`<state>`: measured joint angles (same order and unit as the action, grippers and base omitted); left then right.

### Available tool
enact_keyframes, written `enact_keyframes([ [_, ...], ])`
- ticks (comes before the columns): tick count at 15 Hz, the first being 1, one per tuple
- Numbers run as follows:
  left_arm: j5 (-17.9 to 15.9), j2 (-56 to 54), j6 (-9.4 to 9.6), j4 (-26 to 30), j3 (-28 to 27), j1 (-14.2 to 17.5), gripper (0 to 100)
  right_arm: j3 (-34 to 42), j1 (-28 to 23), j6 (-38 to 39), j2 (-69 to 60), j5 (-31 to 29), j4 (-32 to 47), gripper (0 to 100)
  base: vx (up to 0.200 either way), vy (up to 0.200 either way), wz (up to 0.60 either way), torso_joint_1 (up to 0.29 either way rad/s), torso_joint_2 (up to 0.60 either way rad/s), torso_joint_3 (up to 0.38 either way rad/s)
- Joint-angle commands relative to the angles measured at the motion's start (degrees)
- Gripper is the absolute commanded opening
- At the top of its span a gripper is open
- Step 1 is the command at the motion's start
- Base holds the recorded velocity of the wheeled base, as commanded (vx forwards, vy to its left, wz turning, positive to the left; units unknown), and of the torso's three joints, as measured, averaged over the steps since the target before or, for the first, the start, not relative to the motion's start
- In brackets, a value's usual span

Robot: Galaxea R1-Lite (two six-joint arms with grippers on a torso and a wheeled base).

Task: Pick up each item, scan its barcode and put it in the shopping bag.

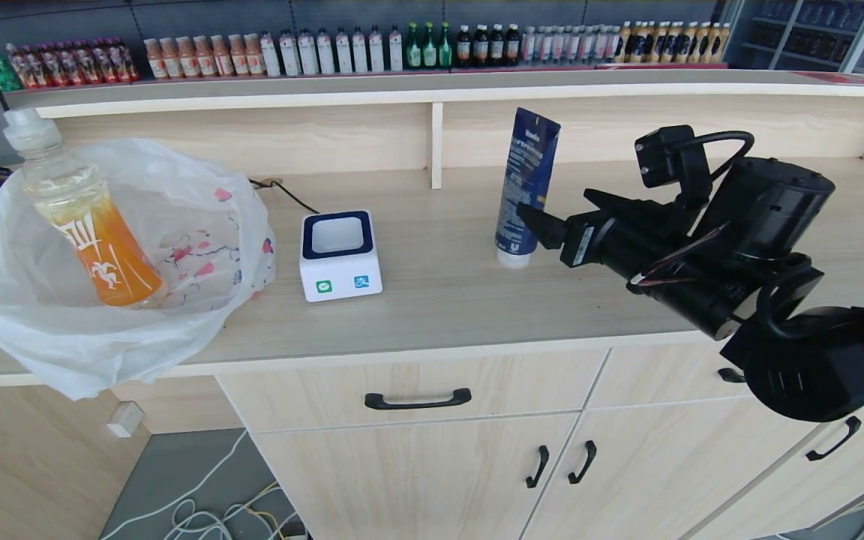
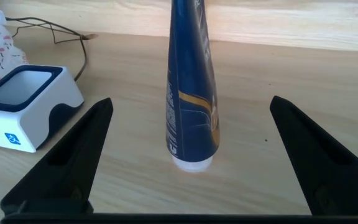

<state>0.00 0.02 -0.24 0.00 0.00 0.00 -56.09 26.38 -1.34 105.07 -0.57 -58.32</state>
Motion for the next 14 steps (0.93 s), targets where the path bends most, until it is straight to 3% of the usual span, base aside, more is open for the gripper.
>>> enact_keyframes([
  [1,0.0,0.0,-0.02,0.0,0.0,0.0,100,-1.4,0.1,-0.1,2.3,0.0,0.0,100,0.0,0.0,0.0,0.0,0.0,0.0],
  [14,0.0,0.0,-0.02,0.0,0.0,0.0,100,-14.7,-0.7,-0.1,10.8,-0.3,2.2,100,0.0,0.0,0.0,0.0,0.0,0.0],
])
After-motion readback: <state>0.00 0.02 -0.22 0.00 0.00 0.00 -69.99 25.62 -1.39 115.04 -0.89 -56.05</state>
